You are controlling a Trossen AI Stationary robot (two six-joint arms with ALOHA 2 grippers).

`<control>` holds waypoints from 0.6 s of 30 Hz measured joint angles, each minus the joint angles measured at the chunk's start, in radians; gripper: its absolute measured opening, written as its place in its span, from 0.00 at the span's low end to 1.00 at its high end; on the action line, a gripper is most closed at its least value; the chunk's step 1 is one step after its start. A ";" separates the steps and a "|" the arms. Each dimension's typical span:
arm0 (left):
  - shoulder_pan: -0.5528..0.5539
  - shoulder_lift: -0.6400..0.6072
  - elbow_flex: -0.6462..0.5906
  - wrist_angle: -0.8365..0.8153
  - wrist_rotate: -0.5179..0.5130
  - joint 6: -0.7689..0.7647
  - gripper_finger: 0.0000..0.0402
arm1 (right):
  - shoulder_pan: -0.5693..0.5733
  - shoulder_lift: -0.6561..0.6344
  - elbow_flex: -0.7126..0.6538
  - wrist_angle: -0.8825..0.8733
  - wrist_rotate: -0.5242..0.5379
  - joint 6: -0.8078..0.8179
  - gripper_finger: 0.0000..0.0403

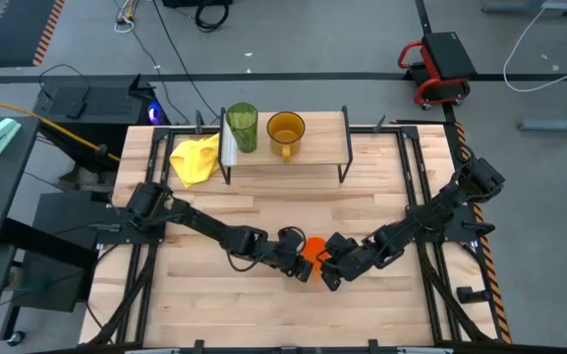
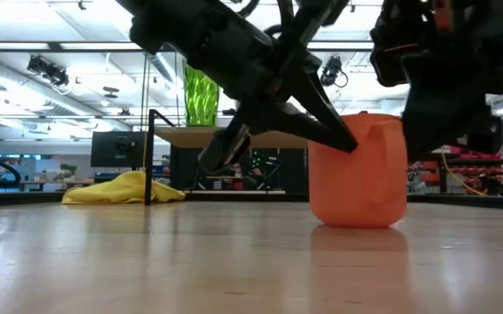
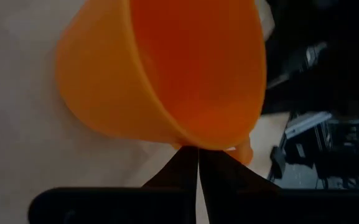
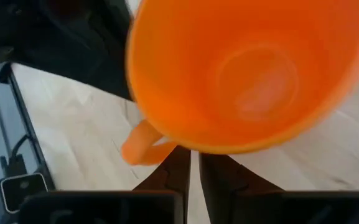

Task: Stack small to large cups/mugs on shelf
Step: Put the orange mug on the shelf

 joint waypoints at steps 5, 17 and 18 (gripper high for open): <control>0.008 0.000 0.000 0.005 0.004 0.002 0.07 | -0.017 0.000 0.000 -0.003 -0.001 -0.015 0.10; -0.009 -0.042 -0.001 -0.002 0.051 0.063 0.03 | 0.029 -0.189 0.000 -0.103 -0.010 -0.020 0.10; -0.009 -0.053 -0.001 -0.019 0.054 0.074 0.03 | 0.030 -0.219 0.000 -0.128 -0.009 -0.020 0.10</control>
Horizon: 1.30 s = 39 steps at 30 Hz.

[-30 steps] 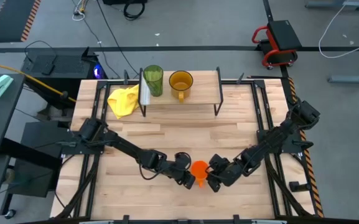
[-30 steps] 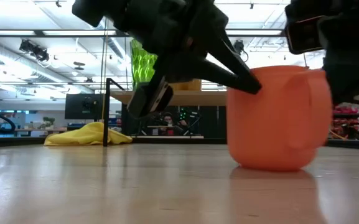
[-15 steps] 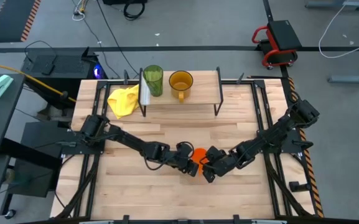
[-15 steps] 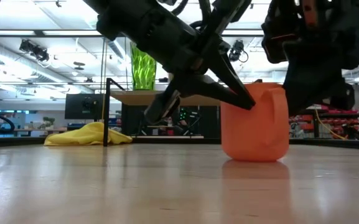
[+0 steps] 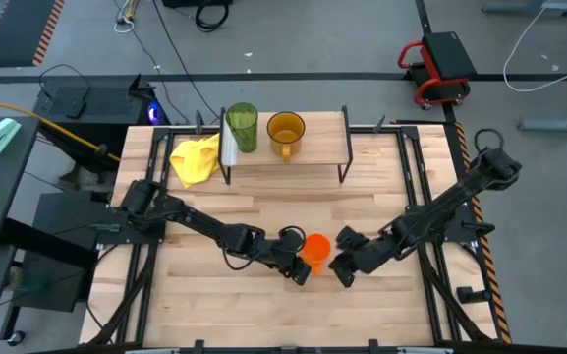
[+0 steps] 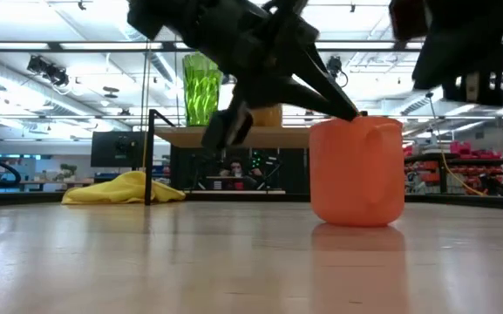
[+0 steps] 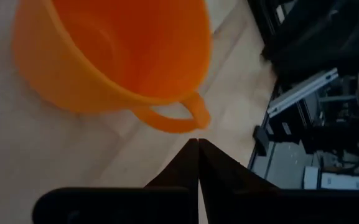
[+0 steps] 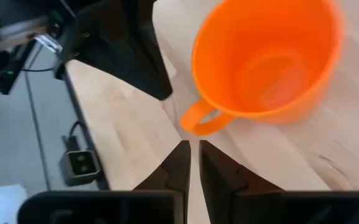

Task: Stack small to large cups/mugs on shelf
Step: Put the orange mug on the shelf

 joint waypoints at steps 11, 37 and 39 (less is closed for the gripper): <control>0.012 -0.113 0.001 -0.300 0.002 0.066 0.04 | 0.005 -0.399 0.000 -0.258 0.011 0.134 0.10; 0.005 -0.129 0.000 -0.443 -0.013 0.105 0.03 | -0.091 -0.338 0.000 -0.272 0.005 0.146 0.10; 0.001 -0.129 0.000 -0.442 -0.013 0.105 0.03 | -0.105 -0.329 0.000 -0.308 -0.003 0.151 0.10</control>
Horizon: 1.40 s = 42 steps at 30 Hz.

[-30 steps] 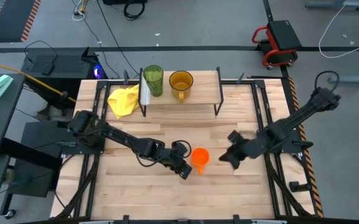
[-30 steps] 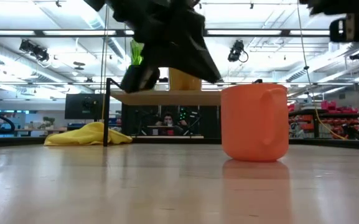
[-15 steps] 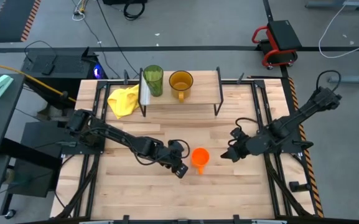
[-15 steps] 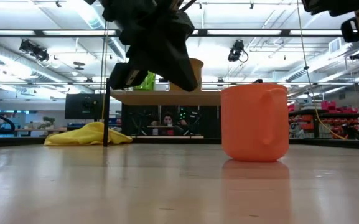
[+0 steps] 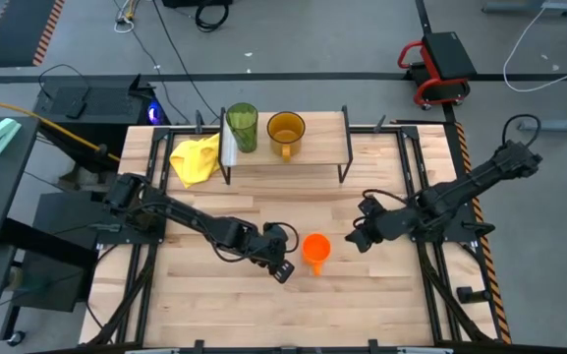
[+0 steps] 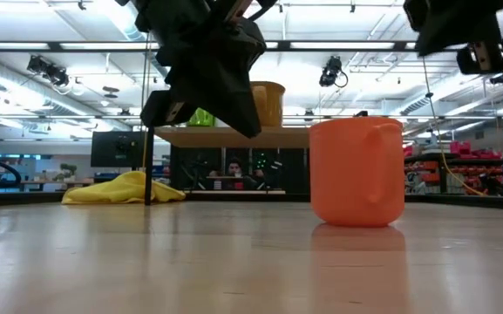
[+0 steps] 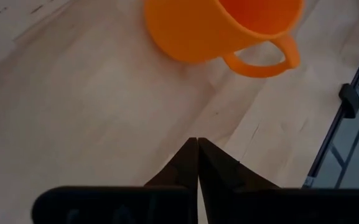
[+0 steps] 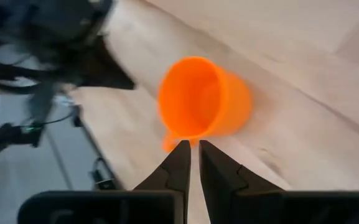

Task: Stack small to large cups/mugs on shelf
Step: Put the orange mug on the shelf

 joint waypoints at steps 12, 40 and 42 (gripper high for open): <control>-0.001 0.000 0.000 -0.005 0.001 0.003 0.05 | -0.027 0.187 0.000 0.011 -0.087 0.007 0.24; -0.001 0.002 0.000 -0.042 0.001 0.007 0.03 | -0.071 0.381 0.195 -0.112 -0.062 -0.106 0.24; -0.002 0.002 0.000 -0.049 0.001 0.007 0.04 | -0.071 0.380 0.195 -0.099 -0.062 -0.106 0.25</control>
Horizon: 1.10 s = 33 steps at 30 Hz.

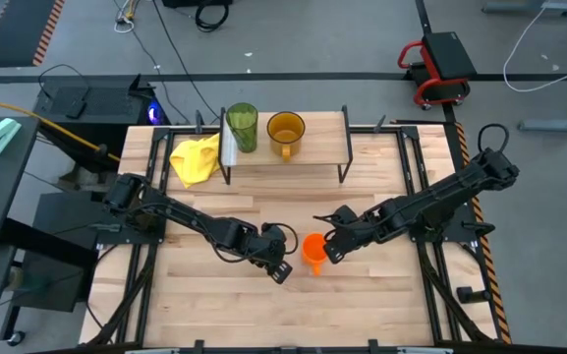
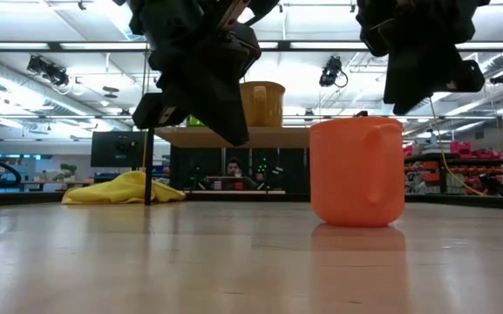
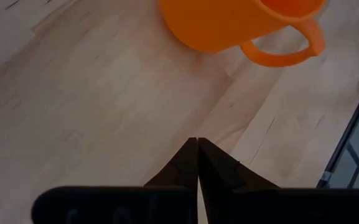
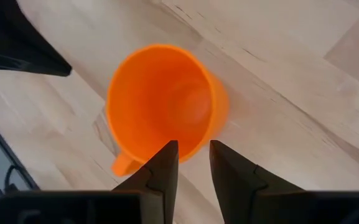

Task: Stack small to large cups/mugs on shelf
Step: Put the orange mug on the shelf

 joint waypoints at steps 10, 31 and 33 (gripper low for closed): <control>0.000 0.000 0.000 -0.003 0.000 0.000 0.06 | -0.002 0.003 0.000 0.024 0.000 -0.017 0.25; 0.000 0.000 0.001 -0.021 -0.001 0.025 0.06 | -0.003 0.018 0.000 0.058 -0.004 0.000 0.27; 0.000 0.000 0.001 -0.021 0.000 0.025 0.05 | -0.004 0.029 0.001 0.063 -0.003 -0.001 0.28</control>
